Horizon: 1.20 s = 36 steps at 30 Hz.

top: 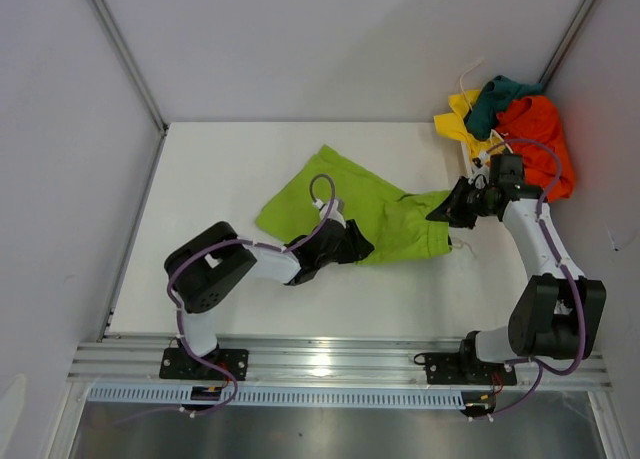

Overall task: Fold and stack the shorts
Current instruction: Fold the shorts

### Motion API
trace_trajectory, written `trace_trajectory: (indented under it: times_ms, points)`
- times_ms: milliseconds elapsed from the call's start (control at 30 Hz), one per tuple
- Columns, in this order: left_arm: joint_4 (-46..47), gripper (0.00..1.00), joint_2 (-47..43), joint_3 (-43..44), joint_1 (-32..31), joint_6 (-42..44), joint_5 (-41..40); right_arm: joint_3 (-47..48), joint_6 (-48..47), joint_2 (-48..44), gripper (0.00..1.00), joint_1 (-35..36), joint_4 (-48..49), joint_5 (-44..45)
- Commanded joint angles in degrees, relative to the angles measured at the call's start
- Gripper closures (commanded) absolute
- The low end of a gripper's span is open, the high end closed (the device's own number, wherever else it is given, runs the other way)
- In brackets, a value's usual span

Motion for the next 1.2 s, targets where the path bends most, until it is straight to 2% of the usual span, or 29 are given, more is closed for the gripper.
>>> trace_trajectory:
  times_ms: [0, 167, 200, 433, 567, 700, 833, 933, 1100, 1167]
  points:
    - [6.0, 0.50, 1.2, -3.3, -1.7, -3.7, -2.3, 3.8, -0.4, 0.0, 1.00, 1.7, 0.9, -2.3]
    - [11.9, 0.51, 0.3, -7.4, -5.9, -7.7, -6.4, 7.0, -0.5, 1.4, 1.00, 4.4, 0.0, -0.6]
    - [12.3, 0.51, 0.3, -7.2, -7.5, -8.3, -6.8, 8.5, -0.6, 1.8, 1.00, 7.0, -0.4, 0.1]
    - [11.9, 0.51, 2.3, -1.6, -13.5, -9.6, -7.2, 11.0, -0.5, 1.9, 1.00, 10.9, -1.7, 1.4]
    - [9.7, 0.46, 1.2, 0.4, -15.3, -7.8, -8.1, 12.5, -1.2, 2.1, 1.00, 12.5, -4.1, 4.2]
    - [7.7, 0.39, -3.6, -2.6, -14.7, -6.0, -8.8, 12.8, -2.2, 2.0, 1.00, 12.9, -5.1, 4.9]
    - [4.0, 0.29, -12.4, -5.5, -14.6, -4.5, -9.6, 13.1, -5.6, 3.0, 1.00, 13.1, -4.8, 2.3]
    - [0.4, 0.23, -20.4, -9.6, -14.1, -3.2, -10.5, 16.4, -8.3, 5.8, 1.00, 13.3, -8.9, 2.1]
    - [-13.1, 0.16, -35.2, -14.6, -12.1, 0.9, -15.2, 20.5, -11.0, 7.7, 1.00, 15.5, -13.3, 6.0]
    - [-19.1, 0.14, -43.2, -16.4, -8.9, 2.7, -17.1, 20.9, -10.1, 7.3, 1.00, 16.5, -13.3, 6.5]
